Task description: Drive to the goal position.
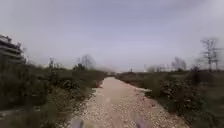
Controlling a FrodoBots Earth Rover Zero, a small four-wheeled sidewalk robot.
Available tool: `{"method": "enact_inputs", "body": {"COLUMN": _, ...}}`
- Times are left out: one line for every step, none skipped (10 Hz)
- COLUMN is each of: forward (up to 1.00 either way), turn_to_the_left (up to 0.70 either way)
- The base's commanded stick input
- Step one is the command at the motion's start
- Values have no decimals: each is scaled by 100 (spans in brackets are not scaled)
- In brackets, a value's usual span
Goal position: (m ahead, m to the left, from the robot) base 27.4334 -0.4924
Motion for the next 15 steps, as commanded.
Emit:
{"method": "enact_inputs", "body": {"forward": 70, "turn_to_the_left": 0}}
{"method": "enact_inputs", "body": {"forward": 70, "turn_to_the_left": 0}}
{"method": "enact_inputs", "body": {"forward": 70, "turn_to_the_left": 0}}
{"method": "enact_inputs", "body": {"forward": 70, "turn_to_the_left": 0}}
{"method": "enact_inputs", "body": {"forward": 70, "turn_to_the_left": 0}}
{"method": "enact_inputs", "body": {"forward": 70, "turn_to_the_left": 0}}
{"method": "enact_inputs", "body": {"forward": 70, "turn_to_the_left": 0}}
{"method": "enact_inputs", "body": {"forward": 70, "turn_to_the_left": 0}}
{"method": "enact_inputs", "body": {"forward": 70, "turn_to_the_left": 0}}
{"method": "enact_inputs", "body": {"forward": 70, "turn_to_the_left": 0}}
{"method": "enact_inputs", "body": {"forward": 70, "turn_to_the_left": 0}}
{"method": "enact_inputs", "body": {"forward": 70, "turn_to_the_left": 0}}
{"method": "enact_inputs", "body": {"forward": 70, "turn_to_the_left": 0}}
{"method": "enact_inputs", "body": {"forward": 70, "turn_to_the_left": 0}}
{"method": "enact_inputs", "body": {"forward": 70, "turn_to_the_left": 0}}
